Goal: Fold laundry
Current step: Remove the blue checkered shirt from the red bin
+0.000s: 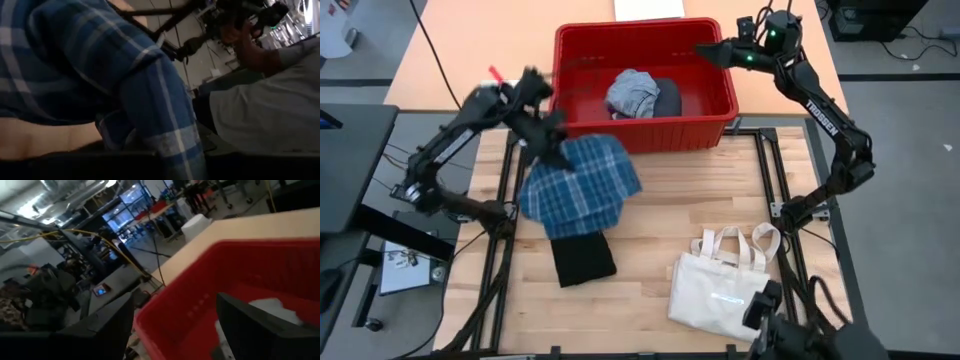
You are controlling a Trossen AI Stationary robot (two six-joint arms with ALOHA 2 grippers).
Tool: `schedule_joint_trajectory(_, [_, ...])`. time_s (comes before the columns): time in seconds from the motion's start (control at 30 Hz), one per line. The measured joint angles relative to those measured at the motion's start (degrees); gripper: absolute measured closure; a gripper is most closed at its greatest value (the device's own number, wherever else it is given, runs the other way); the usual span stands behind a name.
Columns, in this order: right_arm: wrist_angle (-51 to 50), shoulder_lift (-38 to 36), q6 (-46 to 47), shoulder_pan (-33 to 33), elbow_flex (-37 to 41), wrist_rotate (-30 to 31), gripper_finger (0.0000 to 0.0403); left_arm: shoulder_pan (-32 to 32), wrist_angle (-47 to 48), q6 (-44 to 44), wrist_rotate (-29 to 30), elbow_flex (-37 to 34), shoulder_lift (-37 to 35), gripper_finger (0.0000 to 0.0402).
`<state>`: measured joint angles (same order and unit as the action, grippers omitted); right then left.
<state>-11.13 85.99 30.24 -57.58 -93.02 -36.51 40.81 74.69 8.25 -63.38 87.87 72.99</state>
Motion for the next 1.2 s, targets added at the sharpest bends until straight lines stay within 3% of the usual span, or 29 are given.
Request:
schedule_joint_trajectory(0.3, [-1.8, 0.0, 0.5, 6.7, 0.0, 5.5, 0.0117, -6.7, -30.2, -17.3, 0.7, -38.3, -16.0, 0.0364])
schedule_joint_trajectory(0.47, [-2.7, 0.0, 1.3, 9.0, 0.0, 5.4, 0.0117, -7.8, -42.2, -22.8, 8.9, -58.1, -19.4, 0.0363])
schedule_joint_trajectory(0.6, [-2.7, 0.0, 1.2, 10.1, 0.0, 5.6, 0.0117, -6.8, -54.6, -38.0, 15.0, -69.3, -19.4, 0.0356])
schedule_joint_trajectory(0.7, [-2.8, 0.0, 1.2, 10.3, 0.0, 6.4, 0.0117, -7.0, -58.0, -46.8, 15.9, -72.9, -19.4, 0.0333])
schedule_joint_trajectory(0.8, [-2.7, 0.0, 1.3, 10.3, 0.0, 6.7, 0.0117, -8.7, -58.4, -50.4, 16.4, -72.9, -19.5, 0.0294])
schedule_joint_trajectory(1.07, [-2.7, 0.0, 1.7, 10.4, 0.0, 6.7, 0.0117, -12.8, -58.1, -50.5, 22.2, -68.3, -19.4, 0.0165])
schedule_joint_trajectory(1.2, [-2.7, 0.1, 1.7, 10.4, 0.0, 6.7, 0.0117, -12.8, -56.9, -49.9, 26.5, -65.6, -19.4, 0.0125])
